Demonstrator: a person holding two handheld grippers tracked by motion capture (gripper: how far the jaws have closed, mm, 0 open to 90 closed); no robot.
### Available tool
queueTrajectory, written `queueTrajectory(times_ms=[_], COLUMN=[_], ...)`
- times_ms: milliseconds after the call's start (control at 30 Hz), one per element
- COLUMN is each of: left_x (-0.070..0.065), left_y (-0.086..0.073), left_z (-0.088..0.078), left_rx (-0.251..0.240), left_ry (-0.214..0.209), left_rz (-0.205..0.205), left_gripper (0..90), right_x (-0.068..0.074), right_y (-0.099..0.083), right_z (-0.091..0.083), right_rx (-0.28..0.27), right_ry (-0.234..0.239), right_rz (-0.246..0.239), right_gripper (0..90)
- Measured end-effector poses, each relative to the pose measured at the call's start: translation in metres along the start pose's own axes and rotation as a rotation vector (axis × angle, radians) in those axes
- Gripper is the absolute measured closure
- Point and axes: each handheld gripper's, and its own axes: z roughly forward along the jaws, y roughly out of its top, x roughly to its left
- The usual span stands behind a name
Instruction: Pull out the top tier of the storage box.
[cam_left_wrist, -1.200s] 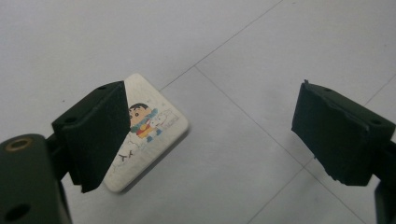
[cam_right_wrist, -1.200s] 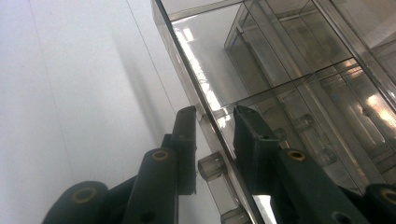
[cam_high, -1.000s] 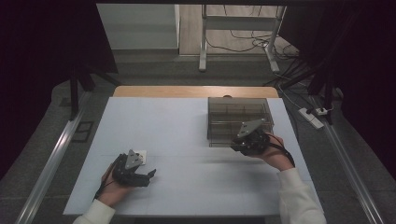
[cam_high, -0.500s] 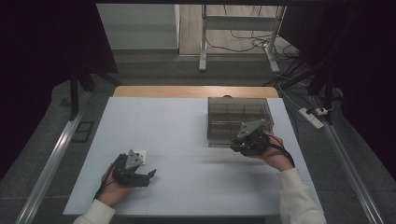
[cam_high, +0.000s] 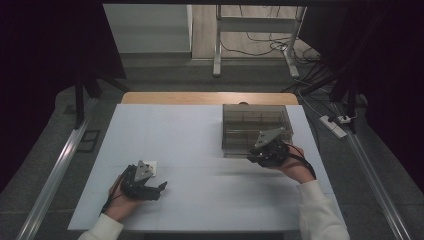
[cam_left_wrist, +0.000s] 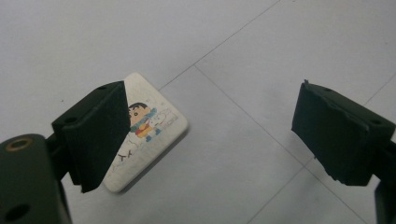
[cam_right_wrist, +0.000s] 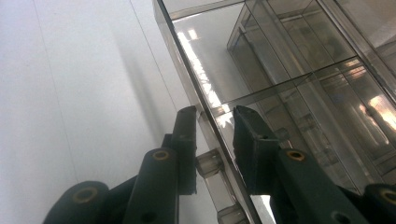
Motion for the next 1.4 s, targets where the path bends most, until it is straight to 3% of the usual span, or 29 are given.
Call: queueTrajectory(times_ms=[300, 433, 567, 700, 967, 1200, 1400], left_x=[0.000, 0.000, 0.000, 0.000, 0.000, 0.000, 0.000], left_y=[0.000, 0.000, 0.000, 0.000, 0.000, 0.000, 0.000], left_z=[0.000, 0.000, -0.001, -0.001, -0.002, -0.002, -0.003], left_rx=[0.001, -0.002, -0.004, -0.006, -0.010, -0.011, -0.012], left_ry=[-0.001, 0.000, 0.001, 0.002, 0.001, 0.001, 0.001], left_rz=[0.002, 0.001, 0.000, -0.001, -0.003, -0.003, -0.006], left_gripper=[11.7, 11.7, 11.7, 11.7, 11.7, 11.7, 11.7], right_x=[0.000, 0.001, 0.004, 0.008, 0.024, 0.040, 0.052], right_y=[-0.001, 0.000, 0.001, 0.000, -0.001, -0.002, -0.005], right_z=[0.000, -0.001, -0.002, -0.005, -0.014, -0.018, -0.016], right_rx=[-0.001, -0.018, -0.036, -0.093, -0.211, -0.321, -0.352], right_ry=[-0.007, 0.016, -0.004, -0.035, -0.081, -0.078, -0.083], right_rz=[0.000, -0.001, 0.012, 0.035, 0.098, 0.122, 0.130], right_gripper=[69.2, 61.7, 53.4, 46.3, 43.0, 42.2, 40.3])
